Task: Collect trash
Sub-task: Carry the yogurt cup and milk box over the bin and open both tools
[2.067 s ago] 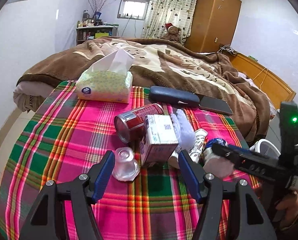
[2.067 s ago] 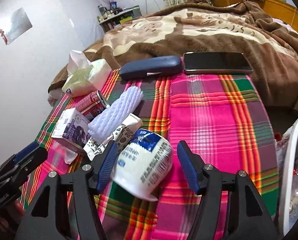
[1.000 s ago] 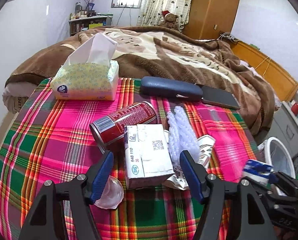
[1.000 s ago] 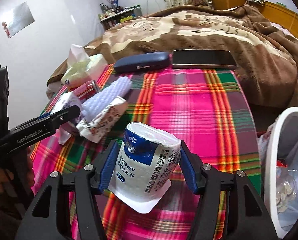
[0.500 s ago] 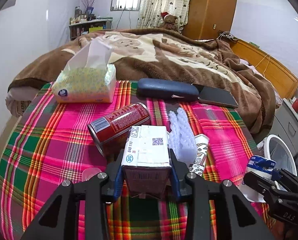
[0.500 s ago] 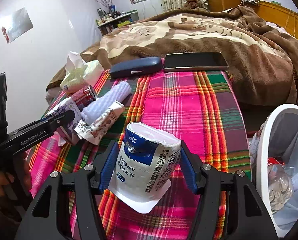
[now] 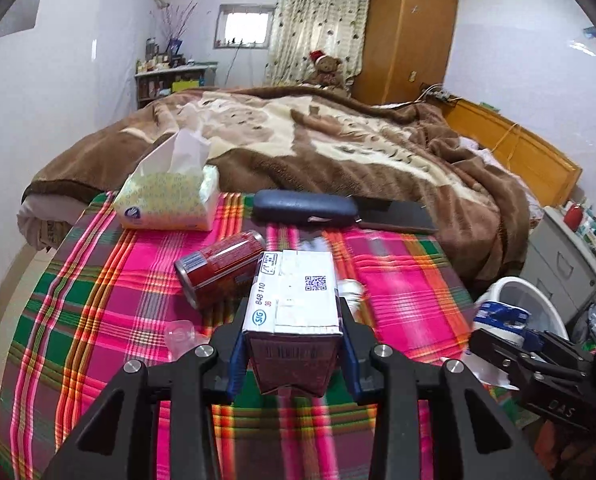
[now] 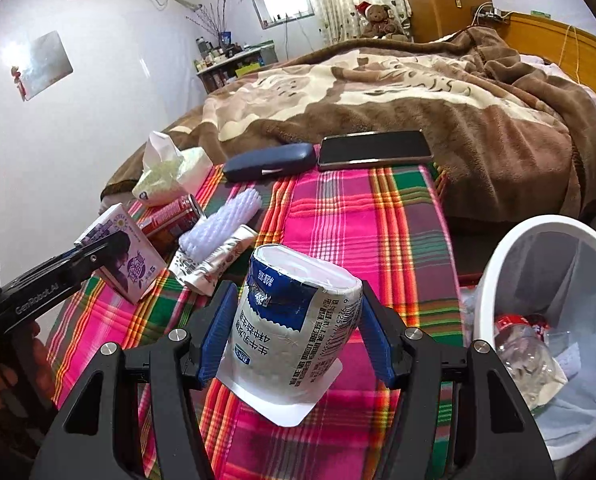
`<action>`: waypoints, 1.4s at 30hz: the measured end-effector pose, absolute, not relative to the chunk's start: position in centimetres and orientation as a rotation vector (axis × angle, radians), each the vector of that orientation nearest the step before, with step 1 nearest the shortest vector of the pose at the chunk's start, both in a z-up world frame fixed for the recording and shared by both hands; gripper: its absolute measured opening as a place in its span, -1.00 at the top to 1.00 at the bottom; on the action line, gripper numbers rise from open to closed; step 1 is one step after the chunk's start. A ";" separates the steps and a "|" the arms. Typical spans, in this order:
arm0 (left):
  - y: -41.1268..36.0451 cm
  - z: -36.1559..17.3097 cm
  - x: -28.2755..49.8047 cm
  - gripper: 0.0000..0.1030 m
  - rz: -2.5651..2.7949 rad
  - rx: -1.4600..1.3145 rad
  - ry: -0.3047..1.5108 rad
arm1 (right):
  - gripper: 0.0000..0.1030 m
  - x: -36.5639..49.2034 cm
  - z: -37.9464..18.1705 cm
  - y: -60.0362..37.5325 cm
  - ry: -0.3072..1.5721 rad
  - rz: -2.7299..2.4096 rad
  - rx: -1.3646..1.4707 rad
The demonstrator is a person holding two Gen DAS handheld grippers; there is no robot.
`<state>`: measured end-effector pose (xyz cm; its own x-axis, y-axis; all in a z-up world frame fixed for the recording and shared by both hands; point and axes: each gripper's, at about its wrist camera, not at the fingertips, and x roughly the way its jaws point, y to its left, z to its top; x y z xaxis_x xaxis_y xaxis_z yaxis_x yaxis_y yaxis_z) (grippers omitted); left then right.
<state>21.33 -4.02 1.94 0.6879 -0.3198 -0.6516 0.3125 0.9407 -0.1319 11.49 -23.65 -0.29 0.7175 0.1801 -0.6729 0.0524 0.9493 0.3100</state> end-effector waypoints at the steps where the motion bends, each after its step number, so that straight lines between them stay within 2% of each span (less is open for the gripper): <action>1: -4.3 2.4 20.8 0.25 -0.362 -0.005 0.719 | -0.18 11.2 0.0 -23.8 0.764 0.073 0.319; 21: -13.2 6.2 13.9 0.25 -0.559 0.061 0.633 | -0.18 5.9 2.5 -30.0 0.661 -0.052 0.347; 42: -27.7 3.6 10.1 0.25 -0.830 0.184 0.689 | -0.18 2.8 0.5 -39.4 0.698 -0.283 0.358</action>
<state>10.14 -27.75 3.56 0.4744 -0.6166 -0.6283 0.7313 0.6734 -0.1086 2.81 -39.44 0.48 0.7325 -0.1332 -0.6676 0.3691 0.9018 0.2250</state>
